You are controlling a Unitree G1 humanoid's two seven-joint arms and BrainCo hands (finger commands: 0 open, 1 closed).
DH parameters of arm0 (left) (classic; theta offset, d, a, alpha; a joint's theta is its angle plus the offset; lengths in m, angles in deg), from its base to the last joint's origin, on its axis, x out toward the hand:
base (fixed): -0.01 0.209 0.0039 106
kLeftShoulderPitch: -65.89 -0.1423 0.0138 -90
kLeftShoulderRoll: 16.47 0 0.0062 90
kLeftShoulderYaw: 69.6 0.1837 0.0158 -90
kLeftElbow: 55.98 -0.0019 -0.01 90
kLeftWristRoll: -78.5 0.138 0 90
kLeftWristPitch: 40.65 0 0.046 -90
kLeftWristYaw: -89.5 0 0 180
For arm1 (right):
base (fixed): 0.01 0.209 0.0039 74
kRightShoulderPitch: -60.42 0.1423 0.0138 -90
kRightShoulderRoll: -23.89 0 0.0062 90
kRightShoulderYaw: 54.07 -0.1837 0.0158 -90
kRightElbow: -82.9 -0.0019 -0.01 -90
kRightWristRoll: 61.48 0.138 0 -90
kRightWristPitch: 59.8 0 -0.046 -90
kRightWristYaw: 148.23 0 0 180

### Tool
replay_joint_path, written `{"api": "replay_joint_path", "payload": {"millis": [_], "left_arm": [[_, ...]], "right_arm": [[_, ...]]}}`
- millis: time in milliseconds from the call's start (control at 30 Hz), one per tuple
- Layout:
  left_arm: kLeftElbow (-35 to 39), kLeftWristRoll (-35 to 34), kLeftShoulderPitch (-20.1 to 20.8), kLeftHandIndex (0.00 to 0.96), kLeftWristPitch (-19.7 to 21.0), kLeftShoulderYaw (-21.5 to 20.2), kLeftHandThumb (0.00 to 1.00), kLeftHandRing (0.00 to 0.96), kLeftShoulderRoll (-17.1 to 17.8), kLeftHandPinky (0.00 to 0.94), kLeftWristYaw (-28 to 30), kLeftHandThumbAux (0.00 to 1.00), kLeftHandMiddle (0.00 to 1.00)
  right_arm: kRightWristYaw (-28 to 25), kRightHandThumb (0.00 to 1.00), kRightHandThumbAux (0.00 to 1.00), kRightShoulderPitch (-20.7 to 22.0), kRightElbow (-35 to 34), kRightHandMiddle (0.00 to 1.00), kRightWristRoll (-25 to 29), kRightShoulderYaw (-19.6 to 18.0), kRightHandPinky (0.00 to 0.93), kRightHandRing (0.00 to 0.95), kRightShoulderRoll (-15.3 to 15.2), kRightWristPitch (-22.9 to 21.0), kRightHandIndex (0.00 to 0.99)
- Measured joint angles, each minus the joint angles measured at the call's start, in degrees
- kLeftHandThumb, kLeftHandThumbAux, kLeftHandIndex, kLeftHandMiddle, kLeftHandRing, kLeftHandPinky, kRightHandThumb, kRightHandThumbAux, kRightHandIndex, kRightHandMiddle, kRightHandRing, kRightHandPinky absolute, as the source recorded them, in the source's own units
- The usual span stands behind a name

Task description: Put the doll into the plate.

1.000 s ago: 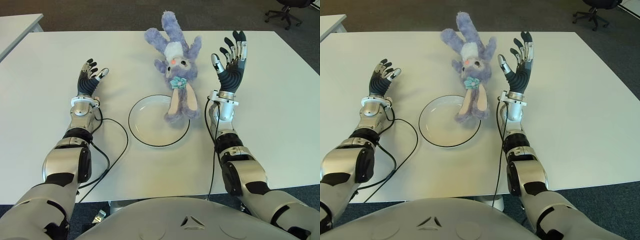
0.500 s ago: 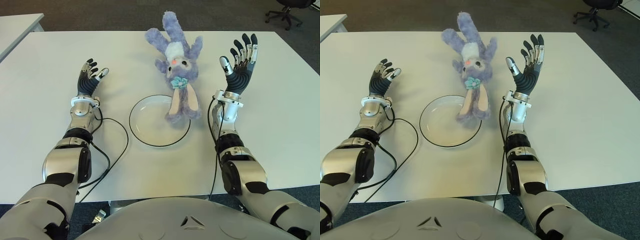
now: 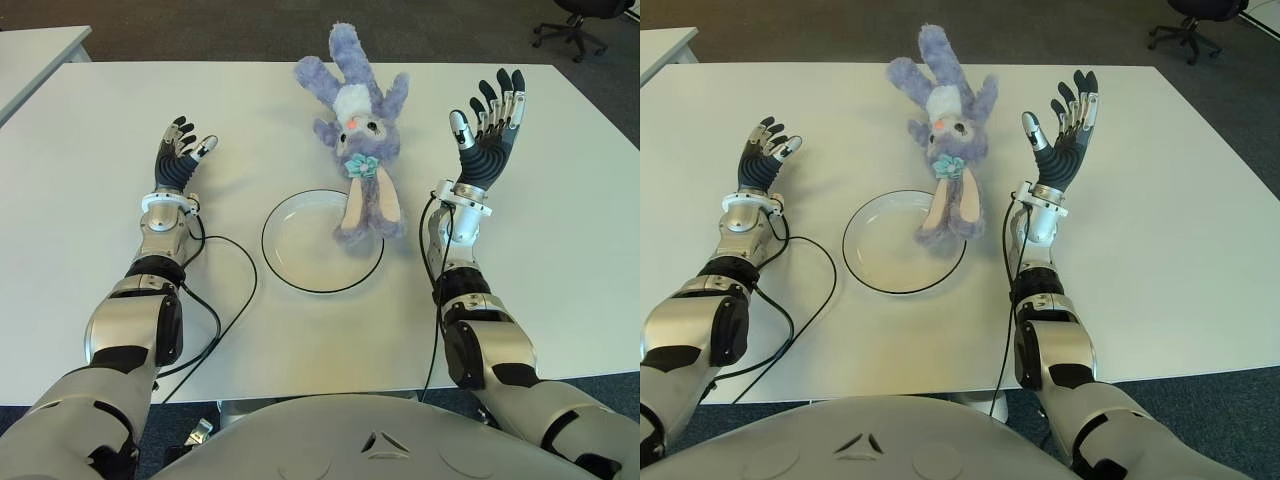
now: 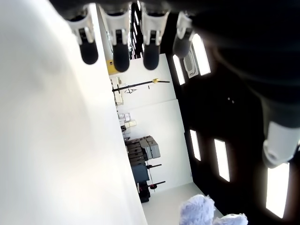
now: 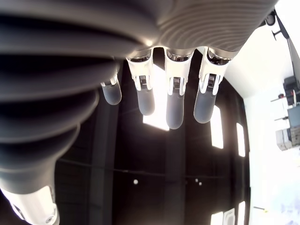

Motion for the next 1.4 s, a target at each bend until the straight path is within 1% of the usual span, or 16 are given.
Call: {"api": "replay_joint_path", "payload": {"millis": [233, 267, 333, 433, 500, 533, 667, 700, 800, 933, 1000, 1367, 1400], "left_arm": [[0.06, -0.01, -0.02, 0.003, 0.0, 0.0, 0.0, 0.129, 0.0, 0.085, 0.0, 0.552, 0.136], [0.07, -0.01, -0.02, 0.0, 0.0, 0.0, 0.0, 0.127, 0.0, 0.084, 0.0, 0.551, 0.134], [0.09, -0.01, -0.03, 0.0, 0.0, 0.0, 0.0, 0.126, 0.0, 0.085, 0.0, 0.55, 0.132], [0.11, -0.01, -0.04, 0.0, 0.0, 0.0, 0.0, 0.125, 0.0, 0.096, 0.0, 0.546, 0.129], [0.11, -0.01, -0.06, 0.0, 0.0, 0.0, 0.0, 0.123, 0.0, 0.101, 0.0, 0.545, 0.125], [0.11, -0.01, -0.07, 0.0, 0.0, 0.0, 0.0, 0.123, 0.0, 0.101, 0.0, 0.544, 0.125], [0.12, -0.01, -0.12, 0.0, 0.0, 0.0, 0.0, 0.118, 0.0, 0.102, 0.0, 0.541, 0.12], [0.12, -0.01, -0.13, 0.0, 0.0, 0.0, 0.0, 0.119, 0.0, 0.1, 0.0, 0.539, 0.122], [0.12, -0.01, -0.15, 0.0, 0.0, 0.01, 0.0, 0.123, 0.0, 0.093, 0.0, 0.537, 0.126], [0.12, -0.01, -0.18, 0.0, -0.01, 0.01, 0.0, 0.128, 0.0, 0.097, 0.0, 0.536, 0.13], [0.12, 0.0, -0.19, 0.0, -0.01, 0.02, 0.0, 0.138, 0.0, 0.117, 0.0, 0.538, 0.138], [0.12, -0.01, -0.19, 0.0, -0.01, 0.02, 0.0, 0.12, 0.0, 0.103, 0.0, 0.553, 0.121], [0.12, -0.01, -0.19, 0.0, -0.01, 0.02, 0.0, 0.117, 0.0, 0.104, 0.0, 0.555, 0.119]], "right_arm": [[0.71, 0.209, 0.693, -0.01, 0.35, 0.069, -0.68, 0.0, 0.178, 0.125, -0.44, 0.19, 0.035], [0.75, 0.225, 0.679, -0.01, 0.38, 0.052, -0.78, 0.0, 0.177, 0.111, -0.5, 0.27, 0.016], [0.93, 0.234, 0.673, -0.03, 0.41, 0.045, -0.96, 0.06, 0.178, 0.106, -0.66, 0.49, 0.008], [1.23, 0.278, 0.657, -0.08, 0.41, 0.041, -0.94, 0.19, 0.19, 0.103, -0.86, 0.78, 0.001], [1.4, 0.319, 0.625, -0.11, 0.41, 0.051, -0.92, 0.24, 0.188, 0.104, -0.97, 1.04, 0.004], [1.48, 0.322, 0.623, -0.12, 0.41, 0.051, -0.92, 0.27, 0.188, 0.104, -1.01, 1.14, 0.005], [1.94, 0.362, 0.6, -0.2, 0.41, 0.059, -0.92, 0.45, 0.166, 0.101, -1.21, 1.6, 0.012], [2.17, 0.394, 0.591, -0.21, 0.41, 0.063, -0.92, 0.52, 0.151, 0.096, -1.27, 1.69, 0.018], [2.85, 0.426, 0.581, -0.25, 0.41, 0.069, -0.93, 0.76, 0.139, 0.092, -1.49, 1.89, 0.025], [3.76, 0.44, 0.574, -0.33, 0.41, 0.071, -0.93, 1.16, 0.141, 0.09, -1.93, 2.14, 0.031], [4.32, 0.444, 0.568, -0.39, 0.41, 0.071, -0.93, 1.47, 0.15, 0.089, -2.17, 2.2, 0.035], [8.12, 0.487, 0.58, -0.72, 0.41, 0.061, -0.96, 3.19, 0.186, 0.098, -4.59, 2.25, 0.029], [8.5, 0.511, 0.589, -0.75, 0.41, 0.057, -0.96, 3.32, 0.191, 0.101, -4.78, 2.25, 0.024]]}}
